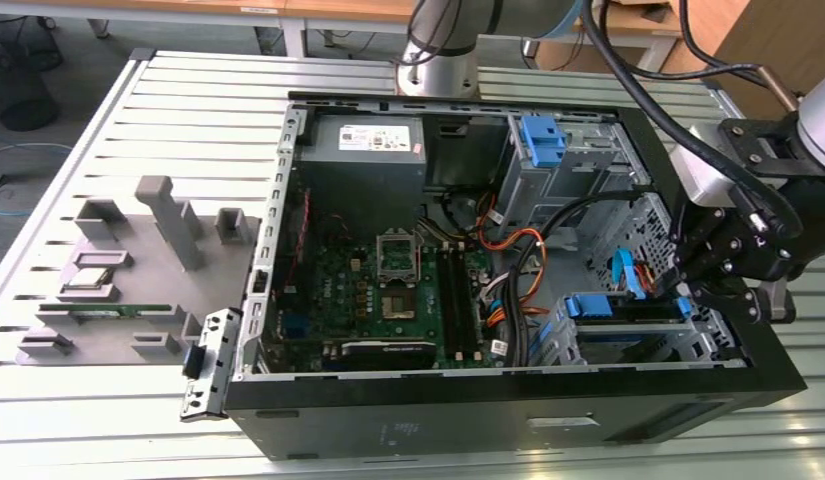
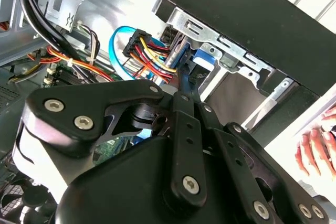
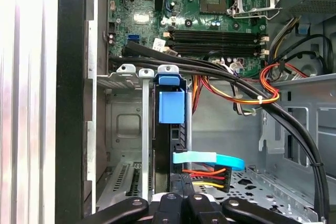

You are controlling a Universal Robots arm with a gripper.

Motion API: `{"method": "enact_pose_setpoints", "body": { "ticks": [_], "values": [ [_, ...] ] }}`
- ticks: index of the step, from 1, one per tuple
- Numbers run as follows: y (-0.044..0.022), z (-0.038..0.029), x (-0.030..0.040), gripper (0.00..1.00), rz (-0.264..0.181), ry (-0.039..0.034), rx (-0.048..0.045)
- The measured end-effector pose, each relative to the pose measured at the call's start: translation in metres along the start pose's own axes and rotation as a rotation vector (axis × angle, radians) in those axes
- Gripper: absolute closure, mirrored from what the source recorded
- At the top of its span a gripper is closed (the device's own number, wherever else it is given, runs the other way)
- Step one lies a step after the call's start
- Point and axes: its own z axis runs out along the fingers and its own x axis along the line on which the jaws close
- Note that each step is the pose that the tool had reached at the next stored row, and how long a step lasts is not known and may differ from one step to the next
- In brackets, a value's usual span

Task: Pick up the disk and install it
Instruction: 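Insert the second disk wire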

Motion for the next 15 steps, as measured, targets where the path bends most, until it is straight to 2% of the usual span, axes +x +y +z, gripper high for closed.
{"method": "enact_pose_setpoints", "body": {
  "ticks": [15],
  "values": [
    [0.0006, 0.0060, -0.0014, 0.90, 0.000, 0.0006, 0.0000]
  ]
}}
